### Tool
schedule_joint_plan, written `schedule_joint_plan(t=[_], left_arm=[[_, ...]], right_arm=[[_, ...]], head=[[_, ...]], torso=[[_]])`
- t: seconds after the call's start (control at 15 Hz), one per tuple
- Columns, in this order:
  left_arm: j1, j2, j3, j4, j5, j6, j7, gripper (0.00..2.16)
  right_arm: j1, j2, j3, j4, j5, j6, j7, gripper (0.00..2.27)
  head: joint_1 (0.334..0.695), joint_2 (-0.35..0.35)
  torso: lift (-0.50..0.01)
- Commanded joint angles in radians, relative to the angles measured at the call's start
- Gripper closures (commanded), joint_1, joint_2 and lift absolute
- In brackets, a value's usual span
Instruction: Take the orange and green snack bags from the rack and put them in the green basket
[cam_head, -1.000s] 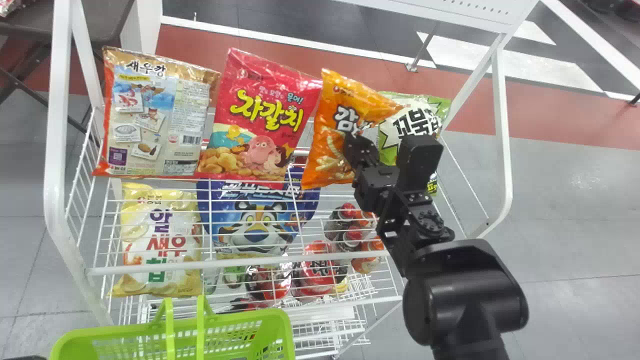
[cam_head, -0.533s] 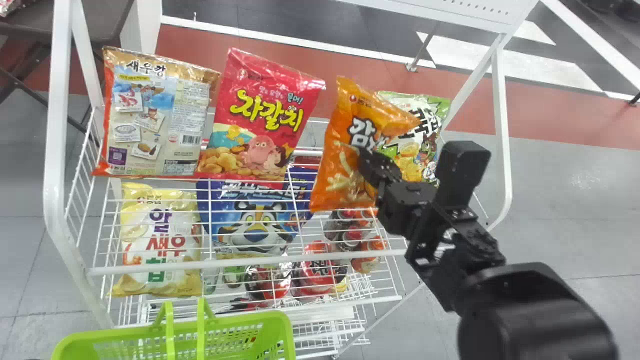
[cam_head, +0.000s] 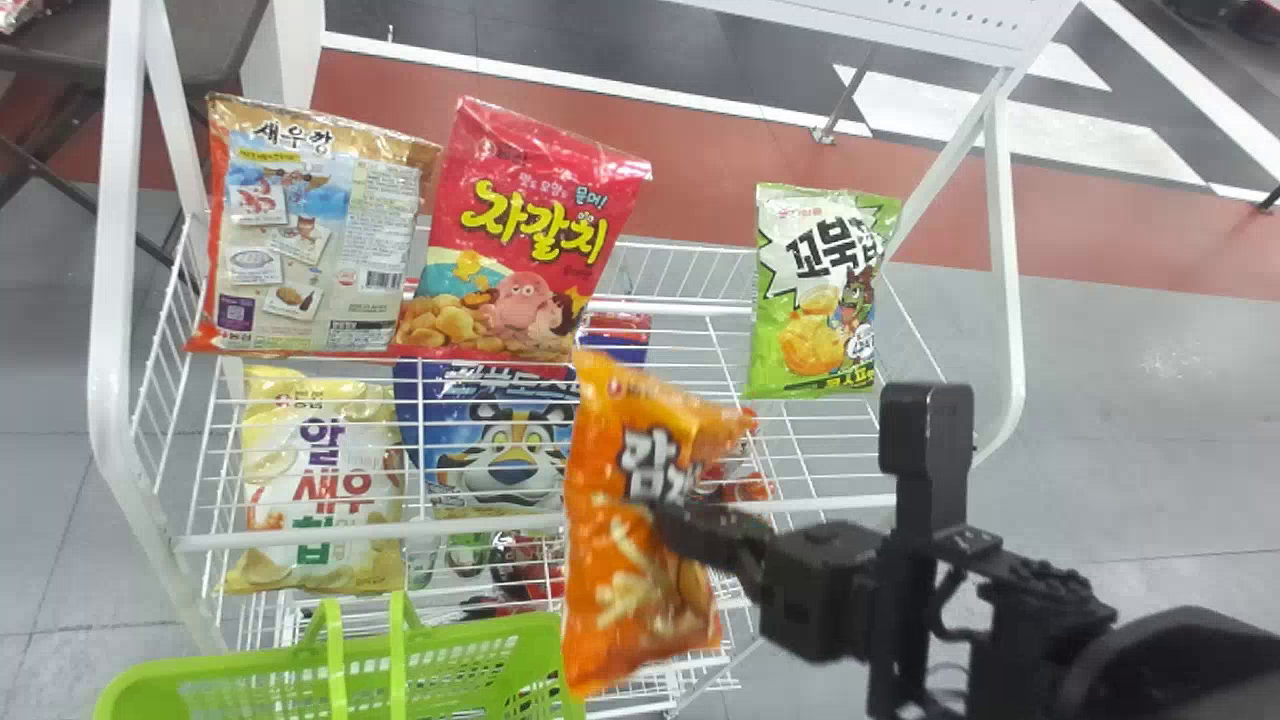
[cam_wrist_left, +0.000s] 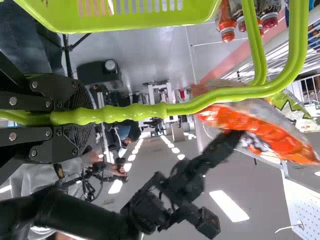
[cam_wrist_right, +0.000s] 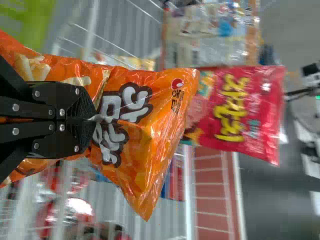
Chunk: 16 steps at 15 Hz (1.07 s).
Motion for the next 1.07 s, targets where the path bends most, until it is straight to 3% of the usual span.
schedule_joint_plan(t=[0.0,0.4,1.0], left_arm=[[0.004,-0.001,0.004,-0.003,0.002,-0.001,0.002,2.15],[0.004,-0.006,0.006,-0.001,0.002,-0.004,0.003,2.15],[0.005,-0.006,0.003,-0.003,0.002,-0.004,0.000,2.15]], right_arm=[[0.016,0.004,-0.037,-0.052,-0.043,0.161,0.011,2.22],[0.036,0.024,0.005,-0.039,-0.061,0.161,0.034,2.22],[0.027,0.023,0.212,0.231,-0.008,0.161,0.051,2.22]], head=[[0.695,-0.350],[0.695,-0.350],[0.695,-0.350]], torso=[[0.000],[0.000],[0.000]])
